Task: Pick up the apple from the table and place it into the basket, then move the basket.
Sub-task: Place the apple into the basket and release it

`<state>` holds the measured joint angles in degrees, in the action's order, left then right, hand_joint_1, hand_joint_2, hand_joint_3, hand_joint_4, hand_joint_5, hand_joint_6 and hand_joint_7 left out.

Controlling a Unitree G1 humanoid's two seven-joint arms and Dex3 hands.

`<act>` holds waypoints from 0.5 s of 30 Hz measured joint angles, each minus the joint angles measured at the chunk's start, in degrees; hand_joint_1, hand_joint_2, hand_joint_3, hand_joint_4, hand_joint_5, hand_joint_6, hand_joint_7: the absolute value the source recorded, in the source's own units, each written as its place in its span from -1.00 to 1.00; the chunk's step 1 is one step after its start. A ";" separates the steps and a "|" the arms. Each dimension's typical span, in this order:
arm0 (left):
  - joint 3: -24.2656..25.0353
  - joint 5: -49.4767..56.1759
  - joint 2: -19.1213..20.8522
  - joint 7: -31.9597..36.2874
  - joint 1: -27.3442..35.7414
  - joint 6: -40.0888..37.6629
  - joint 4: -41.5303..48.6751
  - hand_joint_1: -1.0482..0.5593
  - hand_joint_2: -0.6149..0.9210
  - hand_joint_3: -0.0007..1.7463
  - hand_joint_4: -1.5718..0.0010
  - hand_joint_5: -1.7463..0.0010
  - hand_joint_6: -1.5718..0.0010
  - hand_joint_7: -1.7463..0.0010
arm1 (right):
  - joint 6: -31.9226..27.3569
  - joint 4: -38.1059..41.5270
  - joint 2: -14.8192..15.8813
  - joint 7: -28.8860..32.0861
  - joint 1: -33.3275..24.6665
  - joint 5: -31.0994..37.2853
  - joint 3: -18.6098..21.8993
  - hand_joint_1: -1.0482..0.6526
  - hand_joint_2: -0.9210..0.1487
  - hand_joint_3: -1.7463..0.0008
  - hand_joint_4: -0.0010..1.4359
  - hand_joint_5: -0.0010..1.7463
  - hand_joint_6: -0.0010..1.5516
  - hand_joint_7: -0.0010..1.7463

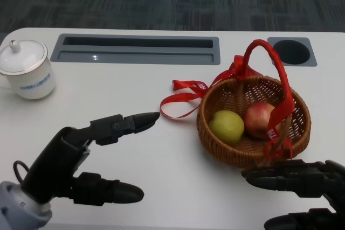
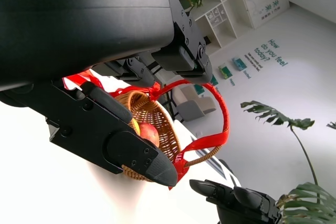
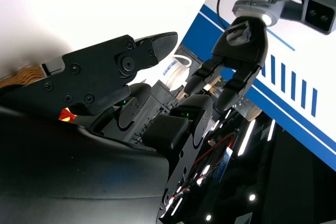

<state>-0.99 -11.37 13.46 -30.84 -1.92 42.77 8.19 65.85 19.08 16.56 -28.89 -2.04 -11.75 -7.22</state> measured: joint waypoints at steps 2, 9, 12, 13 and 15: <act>0.42 -0.69 0.80 -0.04 1.25 -0.06 -0.97 -0.28 0.75 -1.00 0.20 0.97 0.22 0.97 | 0.03 0.44 0.05 -0.02 0.08 -0.05 0.04 -0.14 -0.76 1.00 0.18 -1.00 0.00 -1.00; 1.34 -1.83 1.79 -0.20 4.10 -0.06 -1.68 -0.27 0.73 -1.00 0.18 0.98 0.20 0.98 | 0.05 1.16 1.30 -0.31 0.47 -0.99 1.21 -0.18 -0.74 1.00 0.16 -1.00 -0.01 -1.00; 1.46 -1.81 1.83 -0.20 5.33 -0.07 -2.13 -0.29 0.74 -0.99 0.18 0.98 0.20 0.99 | 0.20 1.89 2.52 -0.32 0.47 -1.12 3.01 -0.18 -0.74 1.00 0.15 -1.00 -0.02 -1.00; 1.48 -1.77 1.83 -0.20 5.60 -0.07 -2.16 -0.29 0.74 -0.99 0.18 0.98 0.20 0.99 | 0.34 2.23 2.85 -0.32 0.47 -1.19 3.62 -0.18 -0.74 1.00 0.15 -1.00 -0.02 -1.00; 1.50 -1.71 1.83 -0.20 5.84 -0.06 -2.15 -0.30 0.75 -0.99 0.18 0.99 0.20 0.99 | 0.85 2.82 3.35 -0.37 0.46 -1.53 4.50 -0.16 -0.72 1.00 0.15 -1.00 -0.02 -1.00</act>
<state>0.51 -13.08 15.29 -31.03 3.92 42.71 6.04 66.70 21.90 19.91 -29.26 -1.57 -13.28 -2.72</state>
